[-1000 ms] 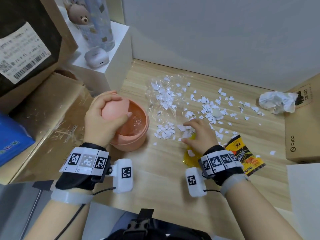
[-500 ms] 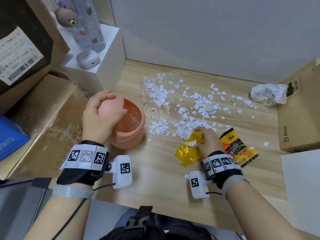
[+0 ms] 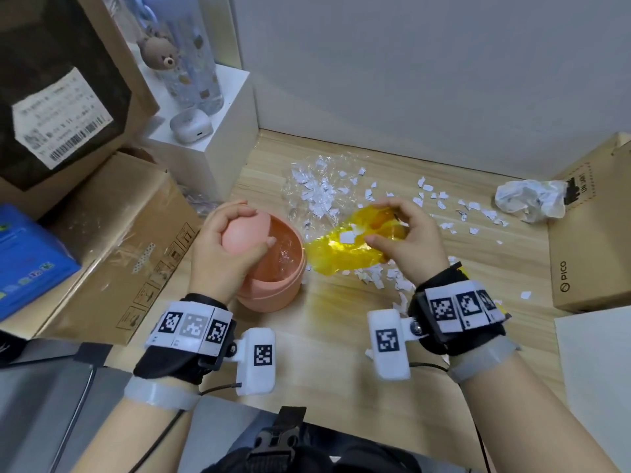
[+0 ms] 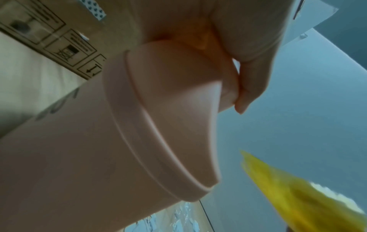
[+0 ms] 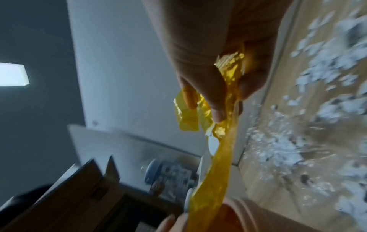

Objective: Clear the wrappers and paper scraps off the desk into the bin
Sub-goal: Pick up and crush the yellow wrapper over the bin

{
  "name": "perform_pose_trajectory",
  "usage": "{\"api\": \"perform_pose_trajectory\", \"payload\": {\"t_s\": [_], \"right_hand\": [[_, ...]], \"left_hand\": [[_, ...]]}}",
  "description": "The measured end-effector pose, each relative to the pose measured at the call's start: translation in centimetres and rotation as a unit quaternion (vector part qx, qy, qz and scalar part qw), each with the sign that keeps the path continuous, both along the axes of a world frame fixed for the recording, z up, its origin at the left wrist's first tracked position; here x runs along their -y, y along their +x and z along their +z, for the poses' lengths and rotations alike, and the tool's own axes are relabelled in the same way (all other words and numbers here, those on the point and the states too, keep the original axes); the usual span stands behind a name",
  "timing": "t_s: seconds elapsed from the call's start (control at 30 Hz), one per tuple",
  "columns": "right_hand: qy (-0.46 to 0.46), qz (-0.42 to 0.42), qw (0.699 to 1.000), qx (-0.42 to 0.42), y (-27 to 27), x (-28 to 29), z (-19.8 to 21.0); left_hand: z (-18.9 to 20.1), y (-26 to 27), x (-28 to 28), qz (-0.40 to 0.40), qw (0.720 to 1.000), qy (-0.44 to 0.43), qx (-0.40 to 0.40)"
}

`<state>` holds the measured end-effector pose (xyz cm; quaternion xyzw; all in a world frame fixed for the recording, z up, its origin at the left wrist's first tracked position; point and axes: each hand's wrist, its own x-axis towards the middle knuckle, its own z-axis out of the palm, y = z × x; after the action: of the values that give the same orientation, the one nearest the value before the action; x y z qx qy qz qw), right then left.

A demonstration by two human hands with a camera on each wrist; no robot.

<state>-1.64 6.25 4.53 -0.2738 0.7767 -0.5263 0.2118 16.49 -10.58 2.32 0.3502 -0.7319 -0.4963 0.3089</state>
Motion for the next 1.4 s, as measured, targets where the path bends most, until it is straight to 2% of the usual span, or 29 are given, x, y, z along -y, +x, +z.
{"api": "perform_pose_trajectory", "payload": {"t_s": [0.1, 0.17, 0.23, 0.27, 0.37, 0.47, 0.53, 0.57, 0.63, 0.7, 0.77, 0.83, 1.0, 1.07, 1.13, 1.2, 1.23, 1.33, 1.4], "right_hand": [[0.032, 0.045, 0.988, -0.143, 1.7, 2.4, 1.4], [0.059, 0.081, 0.961, -0.259, 2.9, 3.7, 1.8], [0.061, 0.106, 0.937, -0.327, 4.2, 5.0, 1.8], [0.053, 0.114, 0.938, -0.322, 4.8, 5.6, 1.6], [0.026, 0.171, 0.957, -0.234, 6.9, 6.4, 0.4], [0.087, 0.289, 0.935, -0.187, 7.9, 5.7, -1.8], [0.122, 0.338, 0.913, -0.195, 7.9, 5.3, -2.4], [0.148, 0.362, 0.892, -0.226, 7.9, 5.3, -2.5], [0.228, 0.407, 0.83, -0.306, 8.0, 5.8, -2.2], [0.304, 0.425, 0.789, -0.324, 8.1, 6.5, -1.9], [0.344, 0.429, 0.771, -0.321, 7.9, 7.4, -1.6], [0.336, 0.424, 0.78, -0.315, 7.7, 7.6, -1.8], [0.121, 0.293, 0.896, -0.311, 6.5, 4.9, -3.4], [0.098, 0.226, 0.927, -0.283, 5.4, 3.3, -4.0], [0.134, 0.122, 0.953, -0.243, 3.5, 1.5, -4.7], [0.222, 0.004, 0.956, -0.19, 1.1, -0.9, -5.7], [0.269, -0.054, 0.948, -0.159, 0.0, -2.1, -6.2], [0.373, -0.198, 0.905, -0.061, -2.6, -6.0, -7.6], [0.409, -0.246, 0.879, 0.002, -3.7, -8.4, -8.5]], "left_hand": [[0.1, 0.0, -0.1, -0.004, 1.0, -0.003, 0.001], [0.0, 0.1, 0.0, -0.006, 1.0, -0.004, -0.002], [-0.1, 0.1, -0.1, -0.007, 1.0, -0.006, -0.006], [-0.1, 0.1, -0.1, -0.008, 1.0, -0.007, -0.009], [-0.3, 0.2, -0.2, -0.014, 1.0, -0.021, -0.015], [-0.4, 0.2, -0.1, -0.021, 1.0, -0.017, -0.014], [-0.3, 0.2, -0.1, -0.025, 0.999, -0.012, -0.017], [-0.3, 0.2, -0.2, -0.028, 0.999, -0.016, -0.022], [-0.3, 0.1, -0.4, -0.035, 0.999, -0.023, -0.03], [-0.3, 0.1, -0.5, -0.038, 0.999, -0.02, -0.034], [-0.4, 0.3, -0.2, -0.037, 0.999, -0.006, -0.033], [-0.4, 0.3, -0.1, -0.037, 0.999, 0.004, -0.03], [-0.4, 0.2, -0.2, -0.017, 0.999, -0.001, -0.032], [-0.3, 0.2, -0.4, -0.01, 1.0, 0.006, -0.021], [-0.2, 0.2, -0.4, 0.001, 1.0, 0.016, -0.013], [-0.2, 0.2, -0.5, 0.007, 1.0, 0.017, -0.009], [-0.2, 0.1, -0.5, 0.01, 1.0, 0.017, -0.009], [-0.2, 0.0, -0.7, 0.019, 1.0, 0.019, -0.009], [-0.2, 0.0, -0.7, 0.023, 1.0, 0.018, -0.009]]}}
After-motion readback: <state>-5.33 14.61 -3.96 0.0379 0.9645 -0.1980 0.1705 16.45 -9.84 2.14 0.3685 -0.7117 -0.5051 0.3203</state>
